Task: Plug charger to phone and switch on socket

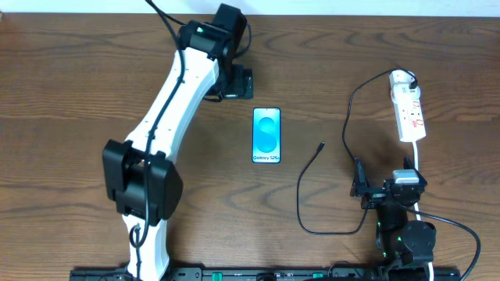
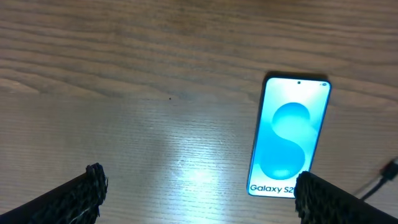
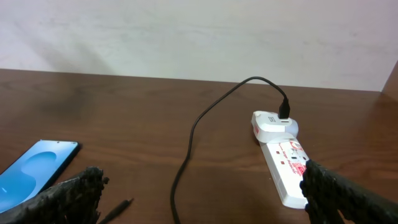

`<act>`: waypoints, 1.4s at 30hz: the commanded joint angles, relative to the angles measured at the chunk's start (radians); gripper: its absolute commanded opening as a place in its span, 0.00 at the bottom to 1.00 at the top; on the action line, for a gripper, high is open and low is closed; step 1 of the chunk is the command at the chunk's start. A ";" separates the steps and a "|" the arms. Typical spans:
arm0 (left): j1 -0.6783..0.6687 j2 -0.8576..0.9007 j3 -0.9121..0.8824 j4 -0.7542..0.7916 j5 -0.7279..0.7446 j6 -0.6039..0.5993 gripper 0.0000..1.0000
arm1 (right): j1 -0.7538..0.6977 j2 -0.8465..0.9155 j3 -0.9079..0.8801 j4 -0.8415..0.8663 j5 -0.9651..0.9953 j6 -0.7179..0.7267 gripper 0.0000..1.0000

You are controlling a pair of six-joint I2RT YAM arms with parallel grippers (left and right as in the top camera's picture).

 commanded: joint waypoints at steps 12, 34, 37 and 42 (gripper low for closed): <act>0.000 -0.008 0.011 0.047 -0.003 0.017 0.98 | 0.005 -0.005 -0.002 -0.003 0.007 -0.008 0.99; 0.000 -0.008 0.011 0.071 -0.003 0.017 0.98 | 0.005 -0.005 -0.002 -0.003 0.007 -0.008 0.99; 0.000 -0.008 0.011 0.071 -0.003 0.017 0.98 | 0.005 -0.005 -0.002 -0.004 0.007 -0.008 0.99; 0.000 -0.008 0.011 0.072 -0.003 0.016 0.98 | 0.005 -0.005 -0.002 -0.003 0.007 -0.008 0.99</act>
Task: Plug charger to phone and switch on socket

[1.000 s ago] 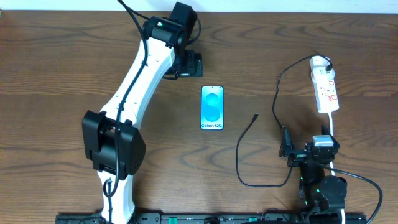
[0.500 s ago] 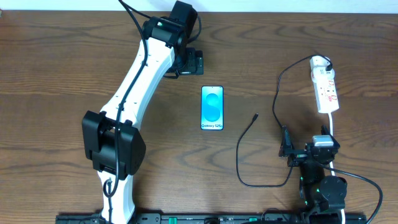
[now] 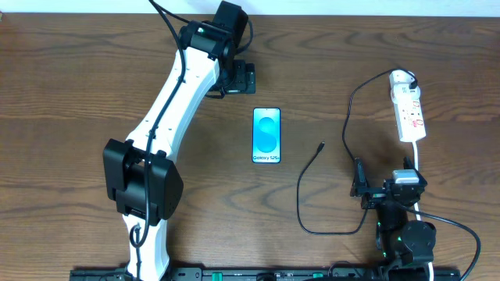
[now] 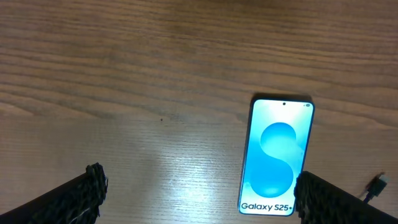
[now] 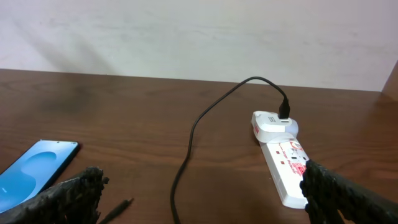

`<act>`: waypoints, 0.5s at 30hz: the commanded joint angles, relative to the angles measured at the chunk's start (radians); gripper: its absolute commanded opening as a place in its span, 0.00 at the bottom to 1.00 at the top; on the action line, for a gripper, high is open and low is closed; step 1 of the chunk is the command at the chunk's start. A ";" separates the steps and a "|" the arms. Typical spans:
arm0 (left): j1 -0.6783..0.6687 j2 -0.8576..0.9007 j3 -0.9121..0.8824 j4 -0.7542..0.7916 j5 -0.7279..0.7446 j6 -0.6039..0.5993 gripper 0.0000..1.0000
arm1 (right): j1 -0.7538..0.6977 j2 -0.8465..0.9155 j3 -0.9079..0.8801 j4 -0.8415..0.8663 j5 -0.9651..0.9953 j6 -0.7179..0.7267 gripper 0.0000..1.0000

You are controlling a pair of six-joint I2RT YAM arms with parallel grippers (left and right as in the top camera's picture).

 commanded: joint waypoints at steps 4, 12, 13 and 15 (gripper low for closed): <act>0.001 -0.010 0.012 0.015 -0.003 0.017 0.98 | 0.005 -0.004 -0.002 -0.003 0.007 -0.008 0.99; 0.005 -0.010 0.019 0.014 -0.003 0.017 0.98 | 0.005 -0.004 -0.002 -0.004 0.007 -0.008 0.99; 0.005 -0.010 0.019 0.016 -0.003 0.017 0.98 | 0.005 -0.004 -0.002 -0.004 0.007 -0.008 0.99; 0.005 -0.010 0.019 0.021 -0.003 0.016 0.98 | 0.005 -0.004 -0.002 -0.003 0.007 -0.008 0.99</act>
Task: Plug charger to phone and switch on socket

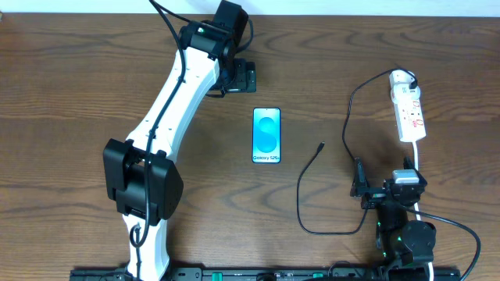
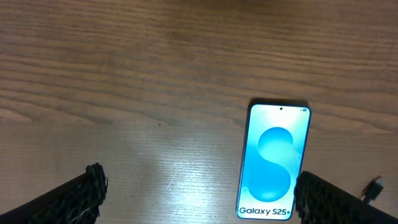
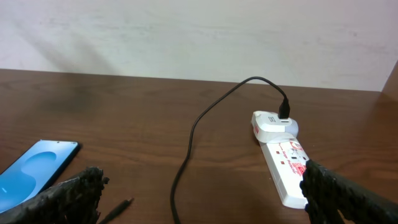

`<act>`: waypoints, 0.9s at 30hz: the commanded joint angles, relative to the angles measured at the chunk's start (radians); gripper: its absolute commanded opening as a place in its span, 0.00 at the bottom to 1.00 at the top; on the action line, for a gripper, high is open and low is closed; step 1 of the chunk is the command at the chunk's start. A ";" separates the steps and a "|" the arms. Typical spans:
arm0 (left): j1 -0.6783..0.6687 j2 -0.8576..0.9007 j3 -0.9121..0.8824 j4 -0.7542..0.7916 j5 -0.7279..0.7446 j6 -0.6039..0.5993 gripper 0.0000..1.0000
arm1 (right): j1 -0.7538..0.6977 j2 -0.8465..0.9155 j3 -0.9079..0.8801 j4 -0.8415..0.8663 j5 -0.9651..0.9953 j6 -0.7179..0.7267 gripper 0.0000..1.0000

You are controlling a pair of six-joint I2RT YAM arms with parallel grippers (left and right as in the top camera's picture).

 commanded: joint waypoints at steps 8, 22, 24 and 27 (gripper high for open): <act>0.005 -0.010 0.018 0.006 -0.002 0.016 0.98 | 0.005 -0.004 -0.002 -0.003 0.008 -0.008 0.99; 0.005 -0.010 0.017 -0.005 -0.003 0.017 0.98 | 0.005 -0.004 -0.002 -0.004 0.008 -0.008 0.99; 0.005 -0.010 0.017 -0.006 -0.002 0.017 0.98 | 0.005 -0.004 -0.002 -0.003 0.008 -0.008 0.99; 0.005 -0.010 0.021 -0.009 -0.002 0.017 0.98 | 0.005 -0.004 -0.002 -0.004 0.008 -0.008 0.99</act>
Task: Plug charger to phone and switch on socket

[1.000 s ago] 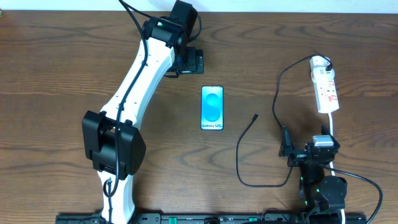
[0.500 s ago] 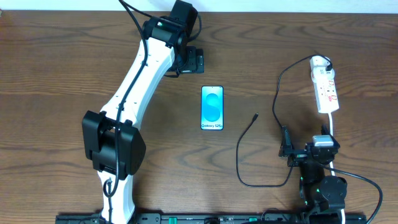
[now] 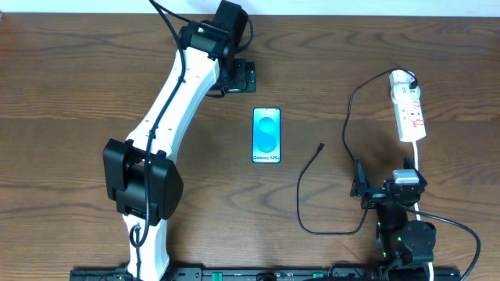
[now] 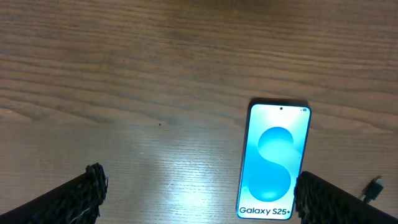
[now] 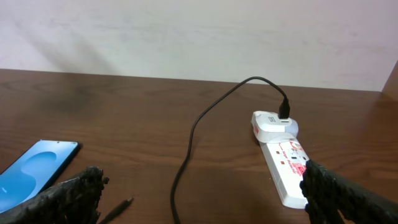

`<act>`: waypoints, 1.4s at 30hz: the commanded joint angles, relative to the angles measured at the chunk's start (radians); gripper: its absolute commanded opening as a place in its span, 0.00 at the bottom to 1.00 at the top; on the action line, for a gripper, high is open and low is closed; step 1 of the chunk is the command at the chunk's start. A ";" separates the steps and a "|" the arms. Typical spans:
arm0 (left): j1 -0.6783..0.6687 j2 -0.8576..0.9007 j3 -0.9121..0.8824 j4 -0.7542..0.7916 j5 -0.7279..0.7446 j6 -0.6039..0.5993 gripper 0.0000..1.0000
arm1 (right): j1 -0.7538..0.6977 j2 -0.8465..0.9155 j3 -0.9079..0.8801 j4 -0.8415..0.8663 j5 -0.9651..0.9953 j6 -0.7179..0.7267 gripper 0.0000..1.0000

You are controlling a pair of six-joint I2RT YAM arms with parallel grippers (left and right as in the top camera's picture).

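Observation:
A phone (image 3: 266, 136) with a lit blue screen lies flat mid-table, seen too in the left wrist view (image 4: 273, 162). A black charger cable (image 3: 312, 195) loops on the wood, its free plug tip (image 3: 322, 145) right of the phone. The cable runs to a white adapter (image 5: 275, 124) in the white socket strip (image 3: 409, 111). My left gripper (image 3: 238, 78) hovers open just beyond the phone's top end, its fingers (image 4: 74, 196) wide apart. My right gripper (image 5: 199, 202) rests open at the near right, low over the table.
The wooden table (image 3: 78, 94) runs to a pale wall at the back. The white left arm (image 3: 168, 117) stretches diagonally across the left half. A black rail (image 3: 258, 275) lines the near edge.
The left gripper stood open beyond the phone's top end, with the phone at the right of its view. By 1.4 s ago it had drawn slightly back from the phone, showing the whole screen. It has barely shifted after that. The right arm has stayed still throughout.

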 commanded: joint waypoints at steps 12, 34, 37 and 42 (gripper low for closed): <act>0.005 -0.010 0.256 -0.173 -0.008 0.040 0.98 | 0.005 -0.004 -0.002 -0.003 0.008 -0.008 0.99; -0.022 0.041 0.254 -0.224 0.081 -0.005 0.98 | 0.005 -0.004 -0.002 -0.003 0.007 -0.008 0.99; -0.045 0.063 0.230 -0.223 0.081 -0.048 0.98 | 0.005 -0.004 -0.002 -0.003 0.007 -0.008 0.99; -0.081 0.126 0.190 -0.235 0.081 -0.082 0.98 | 0.005 -0.004 -0.002 -0.003 0.008 -0.008 0.99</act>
